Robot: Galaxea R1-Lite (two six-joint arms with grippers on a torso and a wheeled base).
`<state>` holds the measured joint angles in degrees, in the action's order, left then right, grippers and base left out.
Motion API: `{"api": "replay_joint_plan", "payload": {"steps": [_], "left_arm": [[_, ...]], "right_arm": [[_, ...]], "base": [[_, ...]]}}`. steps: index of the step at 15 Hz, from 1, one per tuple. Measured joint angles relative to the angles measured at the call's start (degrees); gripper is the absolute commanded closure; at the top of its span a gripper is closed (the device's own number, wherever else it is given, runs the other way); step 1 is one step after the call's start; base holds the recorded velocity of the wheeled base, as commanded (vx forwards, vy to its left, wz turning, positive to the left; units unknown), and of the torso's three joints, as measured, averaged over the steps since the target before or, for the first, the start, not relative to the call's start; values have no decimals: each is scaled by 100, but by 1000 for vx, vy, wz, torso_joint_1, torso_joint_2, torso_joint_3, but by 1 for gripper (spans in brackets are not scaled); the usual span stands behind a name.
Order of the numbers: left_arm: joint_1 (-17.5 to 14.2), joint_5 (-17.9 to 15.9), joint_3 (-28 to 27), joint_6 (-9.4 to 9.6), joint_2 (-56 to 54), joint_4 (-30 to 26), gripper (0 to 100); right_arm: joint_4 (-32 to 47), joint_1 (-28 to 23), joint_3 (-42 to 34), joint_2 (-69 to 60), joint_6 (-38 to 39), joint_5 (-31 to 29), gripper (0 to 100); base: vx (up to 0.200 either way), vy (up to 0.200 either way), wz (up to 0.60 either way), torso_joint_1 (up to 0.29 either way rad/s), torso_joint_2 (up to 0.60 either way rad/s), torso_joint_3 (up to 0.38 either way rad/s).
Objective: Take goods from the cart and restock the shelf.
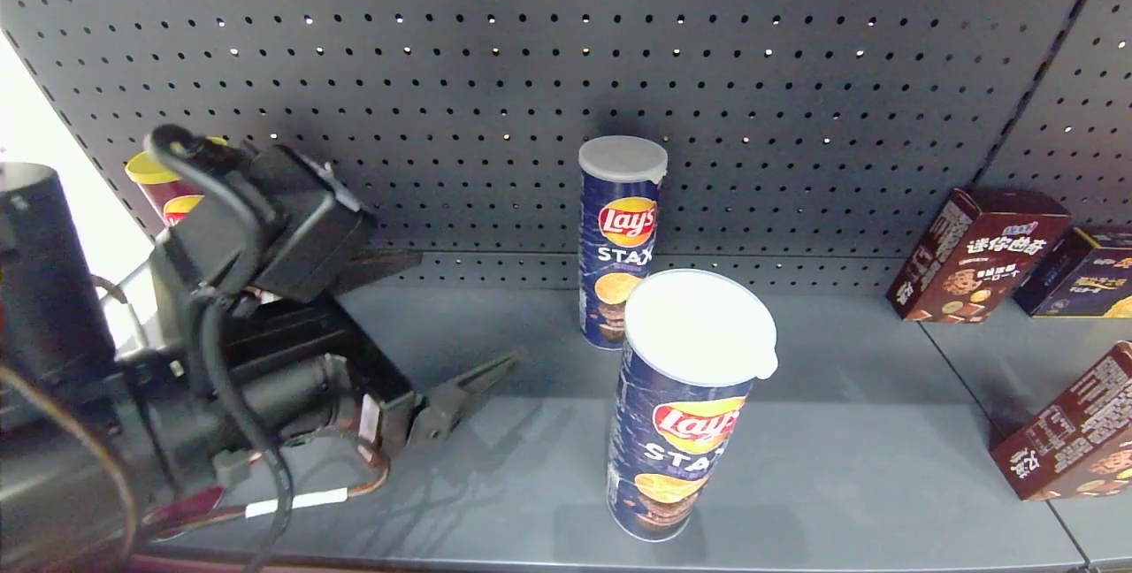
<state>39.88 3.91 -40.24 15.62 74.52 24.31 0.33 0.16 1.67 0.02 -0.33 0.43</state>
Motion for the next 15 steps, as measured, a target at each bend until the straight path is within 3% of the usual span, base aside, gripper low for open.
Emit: {"api": "replay_joint_plan", "payload": {"steps": [3,6,8,11,15], "left_arm": [[328,-305,731,-2,-881,-26,0],[824,-380,1451,-13,-1774,-63,0],[955,-394,1905,-16,-2293,-99,0],[629,-405,2804,-12,-3142,-121,0],[-422,-402,3719,-16,-4186,-143,0]], "right_arm": [[0,0,0,0,0,0,0],[2,0,0,0,1,0,0],[0,0,0,0,0,0,0],[2,0,0,0,1,0,0],[0,0,0,0,0,0,0]], "base": [[0,0,0,0,0,0],[0,0,0,0,0,0],[0,0,0,0,0,0],[0,0,0,0,0,0],[0,0,0,0,0,0]]}}
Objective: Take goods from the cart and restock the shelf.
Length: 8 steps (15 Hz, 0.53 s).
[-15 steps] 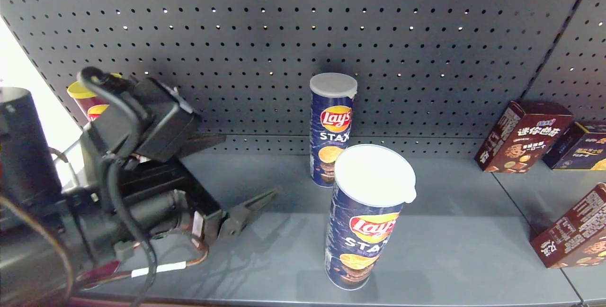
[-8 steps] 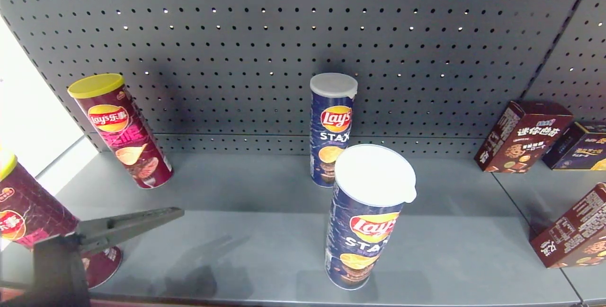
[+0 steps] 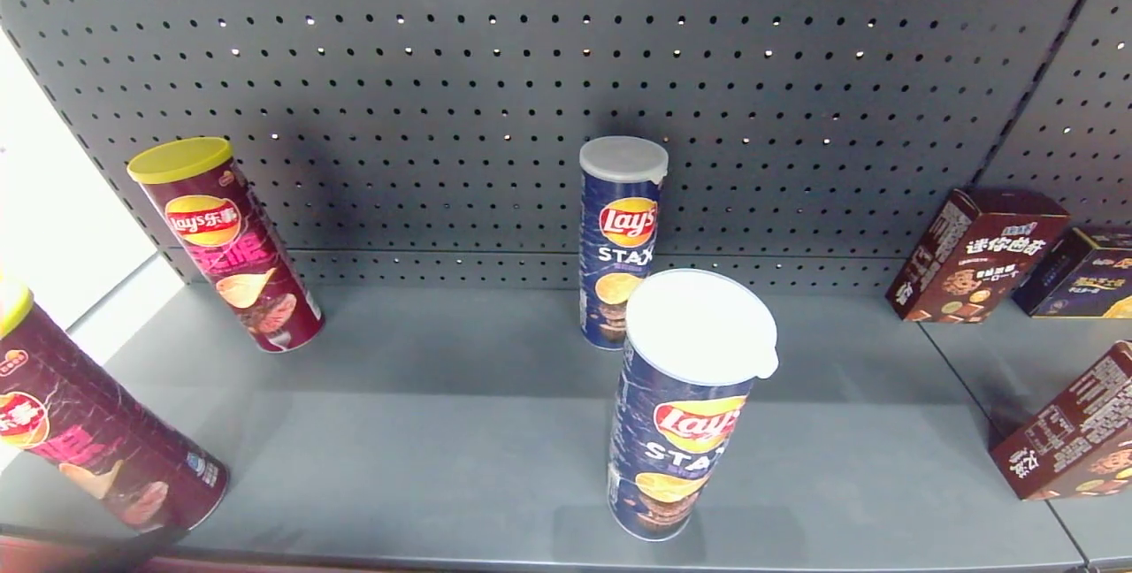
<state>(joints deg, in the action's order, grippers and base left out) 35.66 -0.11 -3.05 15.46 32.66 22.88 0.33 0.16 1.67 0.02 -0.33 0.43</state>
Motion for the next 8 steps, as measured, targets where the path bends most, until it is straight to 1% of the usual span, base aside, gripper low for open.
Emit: {"api": "replay_joint_plan", "payload": {"steps": [1,3,4,5,6,8], "left_arm": [[-399,0,118,-41,-229,-91,0],[-1115,1,234,-273,-638,-433,0],[-1524,1,267,-397,-861,-696,0],[-1880,1,280,-471,-1091,-956,0],[-2199,1,291,-510,-1367,-1268,0],[-2630,0,300,-556,-1910,-1749,0]], "right_arm": [[2,0,0,0,1,0,0],[0,0,0,0,0,0,0],[0,0,0,0,1,0,0],[2,0,0,0,0,-2,0],[2,0,0,0,1,0,0],[0,0,0,0,0,0,0]], "base": [[0,0,0,0,0,0],[0,0,0,0,0,0],[0,0,0,0,0,0],[0,0,0,0,0,0],[0,0,0,0,0,0],[0,0,0,0,0,0]]}}
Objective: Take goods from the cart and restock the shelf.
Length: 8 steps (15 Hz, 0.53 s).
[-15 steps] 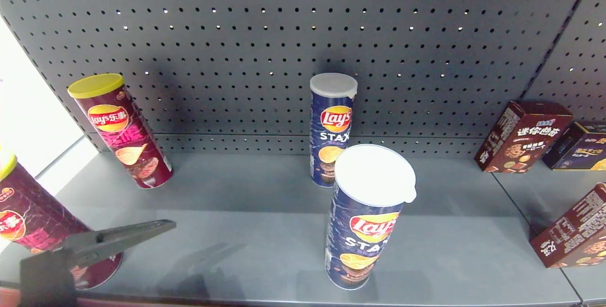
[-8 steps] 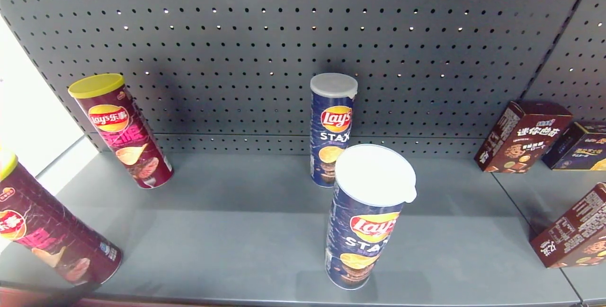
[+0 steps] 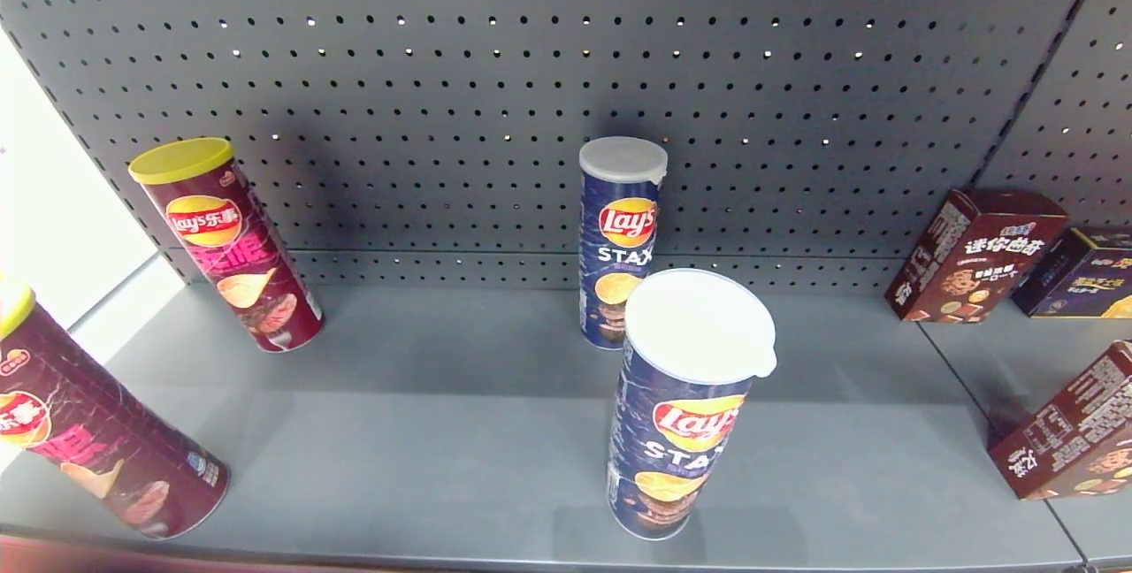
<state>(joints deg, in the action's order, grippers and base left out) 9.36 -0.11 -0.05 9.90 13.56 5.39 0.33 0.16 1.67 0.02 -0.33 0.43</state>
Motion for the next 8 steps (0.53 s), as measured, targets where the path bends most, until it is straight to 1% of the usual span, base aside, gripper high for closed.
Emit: {"api": "replay_joint_plan", "payload": {"steps": [1,3,4,5,7,8], "left_arm": [[-179,0,2,-49,-278,-173,0],[-341,-2,5,-117,-592,-285,0],[-366,1,5,-139,-684,-301,0],[-380,-2,5,-222,-744,-477,0],[-389,6,5,-306,-811,-539,0],[-389,9,5,-399,-829,-539,0]], "right_arm": [[-1,0,0,0,6,0,0],[0,0,0,0,9,0,0],[0,0,0,0,9,0,0],[0,0,0,0,11,0,0],[0,0,0,0,9,0,0],[0,0,0,0,11,0,0]], "base": [[0,0,0,0,0,0],[0,0,0,0,0,0],[0,0,0,0,0,0],[0,0,0,0,0,0],[0,0,0,0,0,0],[0,0,0,0,0,0]]}}
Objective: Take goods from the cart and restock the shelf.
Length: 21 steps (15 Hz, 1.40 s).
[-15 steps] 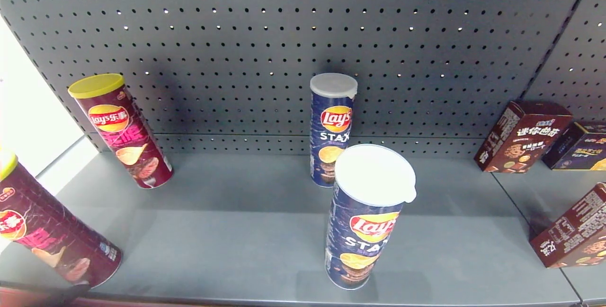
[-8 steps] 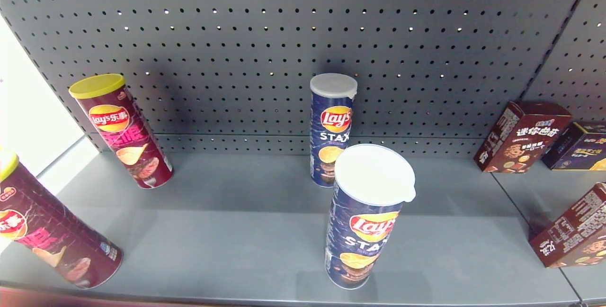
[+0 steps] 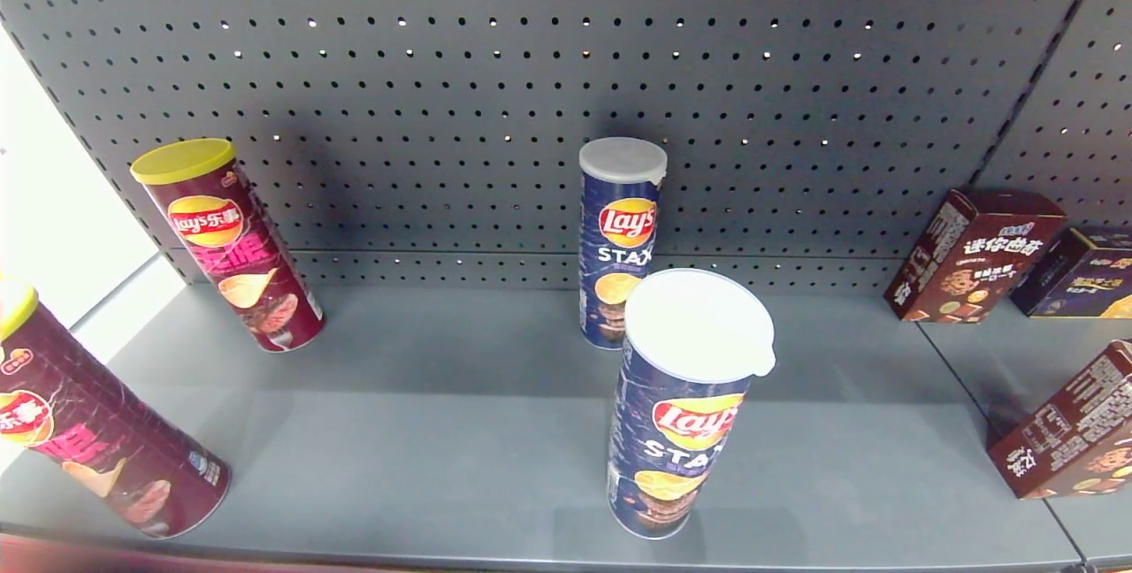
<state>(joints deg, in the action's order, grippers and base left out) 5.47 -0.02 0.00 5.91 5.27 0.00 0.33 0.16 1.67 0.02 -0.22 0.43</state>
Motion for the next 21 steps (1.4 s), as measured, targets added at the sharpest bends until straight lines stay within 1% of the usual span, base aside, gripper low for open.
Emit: {"api": "replay_joint_plan", "payload": {"steps": [2,5,6,7,8,9,10,11,12,13,14,15,17,21], "left_arm": [[0,-33,0,-247,-21,0,0],[0,-27,0,-302,-32,0,0],[0,56,0,-313,-34,0,0],[-2,368,0,-346,-34,0,0],[-35,585,0,-413,-32,0,0],[-140,599,0,-439,-32,2,0],[-339,555,0,-444,-37,2,0],[-514,366,0,-450,-54,2,0],[-550,205,-5,-458,-105,0,0],[-558,166,-5,-461,-210,0,0],[-557,300,-5,-446,-321,0,0],[-550,344,-5,-461,-397,0,0],[-547,336,-5,-621,-478,2,0],[-547,335,-5,-642,-529,13,0]], "right_arm": [[0,0,0,0,-2,0,0],[0,0,0,0,-2,0,0],[0,0,0,0,0,0,0],[0,0,0,0,-2,0,0],[0,0,0,0,-2,0,0],[0,0,0,0,-2,0,0],[0,0,0,0,-2,0,0],[0,0,0,0,-2,0,0],[0,0,0,0,-2,0,0],[0,0,0,0,-2,0,0],[0,0,0,0,0,0,0],[-4,0,0,0,-2,0,0],[5,0,0,0,-27,15,0],[-6,-2,0,0,-227,-35,0]], "base": [[0,0,0,0,0,0],[0,0,0,0,0,0],[0,0,0,0,0,0],[0,0,0,0,0,0],[0,0,0,0,0,0],[0,0,0,0,0,0],[0,0,0,0,0,0],[0,0,0,0,0,0],[0,0,0,0,0,0],[0,0,0,0,0,0],[0,0,0,0,0,0],[0,0,0,0,0,0],[0,0,0,0,0,0],[0,0,0,0,0,0]]}}
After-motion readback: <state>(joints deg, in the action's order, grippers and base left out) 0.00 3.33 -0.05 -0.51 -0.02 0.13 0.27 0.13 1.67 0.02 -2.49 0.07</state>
